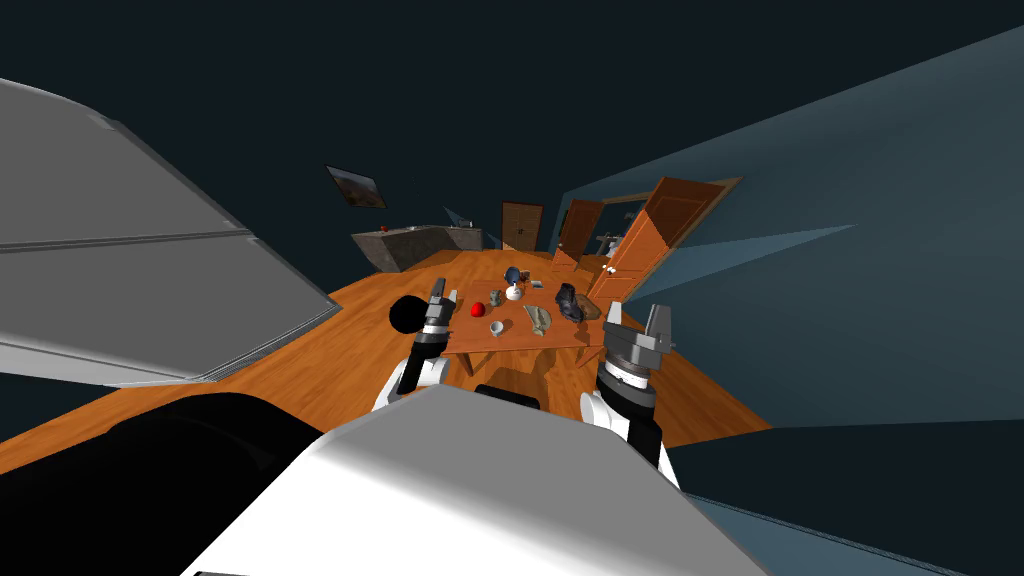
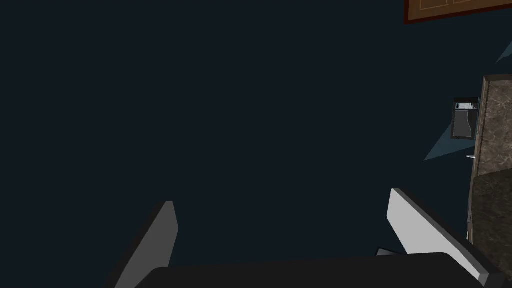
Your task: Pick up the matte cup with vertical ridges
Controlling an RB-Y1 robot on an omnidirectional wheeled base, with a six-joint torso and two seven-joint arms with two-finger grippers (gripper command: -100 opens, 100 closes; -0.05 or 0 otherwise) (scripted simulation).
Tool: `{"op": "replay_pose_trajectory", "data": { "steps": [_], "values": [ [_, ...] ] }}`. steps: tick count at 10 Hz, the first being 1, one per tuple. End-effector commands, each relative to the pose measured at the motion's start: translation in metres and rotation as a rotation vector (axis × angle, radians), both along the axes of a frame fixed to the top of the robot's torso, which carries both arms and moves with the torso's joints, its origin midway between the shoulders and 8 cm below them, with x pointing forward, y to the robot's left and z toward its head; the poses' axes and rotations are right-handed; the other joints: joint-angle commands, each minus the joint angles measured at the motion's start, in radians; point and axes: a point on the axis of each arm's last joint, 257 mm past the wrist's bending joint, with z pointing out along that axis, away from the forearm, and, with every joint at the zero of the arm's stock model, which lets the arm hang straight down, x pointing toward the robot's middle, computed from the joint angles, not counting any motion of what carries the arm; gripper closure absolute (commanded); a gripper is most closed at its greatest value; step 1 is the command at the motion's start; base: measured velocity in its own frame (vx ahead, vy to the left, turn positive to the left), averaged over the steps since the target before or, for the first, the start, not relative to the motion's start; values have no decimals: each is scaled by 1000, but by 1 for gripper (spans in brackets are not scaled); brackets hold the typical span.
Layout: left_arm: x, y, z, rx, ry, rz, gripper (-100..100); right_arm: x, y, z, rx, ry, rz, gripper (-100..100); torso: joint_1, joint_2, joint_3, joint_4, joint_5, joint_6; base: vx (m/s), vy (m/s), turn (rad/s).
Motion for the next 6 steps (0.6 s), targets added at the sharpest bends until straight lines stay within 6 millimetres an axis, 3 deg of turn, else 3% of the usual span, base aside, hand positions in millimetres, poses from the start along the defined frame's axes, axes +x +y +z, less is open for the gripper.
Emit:
{"op": "replay_pose_trajectory", "data": {
  "steps": [1, 6],
  "values": [
    [4, -3, -5, 29, 20, -15, -100, 0, 0, 0, 0, 0, 0, 0, 0, 0, 0, 0, 0, 0, -8, -9, -4],
    [32, -9, -44, 129, 148, -58, -100, 0, 0, 0, 0, 0, 0, 0, -2, 3, 2, 1, 0, 0, -38, -32, -3]
  ]
}}
